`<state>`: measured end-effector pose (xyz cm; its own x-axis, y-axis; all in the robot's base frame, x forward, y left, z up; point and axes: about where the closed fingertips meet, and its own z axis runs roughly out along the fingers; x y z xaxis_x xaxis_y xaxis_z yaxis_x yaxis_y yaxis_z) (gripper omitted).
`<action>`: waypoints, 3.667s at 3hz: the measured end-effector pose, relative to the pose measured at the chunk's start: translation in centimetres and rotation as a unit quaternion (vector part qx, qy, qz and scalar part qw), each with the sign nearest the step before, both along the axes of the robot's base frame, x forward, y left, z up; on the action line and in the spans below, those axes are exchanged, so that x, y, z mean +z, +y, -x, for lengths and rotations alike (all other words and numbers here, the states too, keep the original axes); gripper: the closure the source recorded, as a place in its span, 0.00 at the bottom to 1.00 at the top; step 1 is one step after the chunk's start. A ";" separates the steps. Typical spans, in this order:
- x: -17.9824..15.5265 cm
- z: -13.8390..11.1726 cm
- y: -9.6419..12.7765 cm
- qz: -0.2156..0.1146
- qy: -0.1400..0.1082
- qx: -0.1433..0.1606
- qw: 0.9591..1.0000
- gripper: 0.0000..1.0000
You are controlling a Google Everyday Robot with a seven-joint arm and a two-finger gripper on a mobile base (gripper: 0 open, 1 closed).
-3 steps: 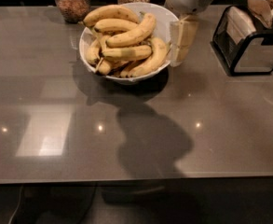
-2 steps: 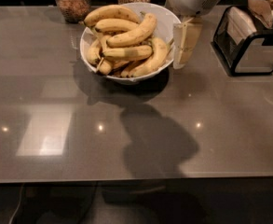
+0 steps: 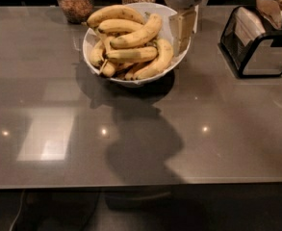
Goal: Pick banana from white bowl
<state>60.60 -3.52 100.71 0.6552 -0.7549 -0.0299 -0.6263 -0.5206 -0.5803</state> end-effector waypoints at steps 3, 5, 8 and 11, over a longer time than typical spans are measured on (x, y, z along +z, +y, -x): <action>-0.9 -4.7 1.0 0.156 -0.098 0.116 0.976 0.45; -2.6 -7.4 0.7 0.186 -0.095 0.137 0.968 0.45; -5.2 -11.3 0.1 0.206 -0.076 0.144 0.965 0.46; -5.5 -10.7 0.2 0.165 -0.045 0.131 0.977 0.91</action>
Offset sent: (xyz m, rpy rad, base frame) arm 0.0551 0.0138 -0.0051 -0.3772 -0.2502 0.2753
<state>71.30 -3.28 95.20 0.8157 -0.5200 0.2534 -0.4003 -0.8237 -0.4015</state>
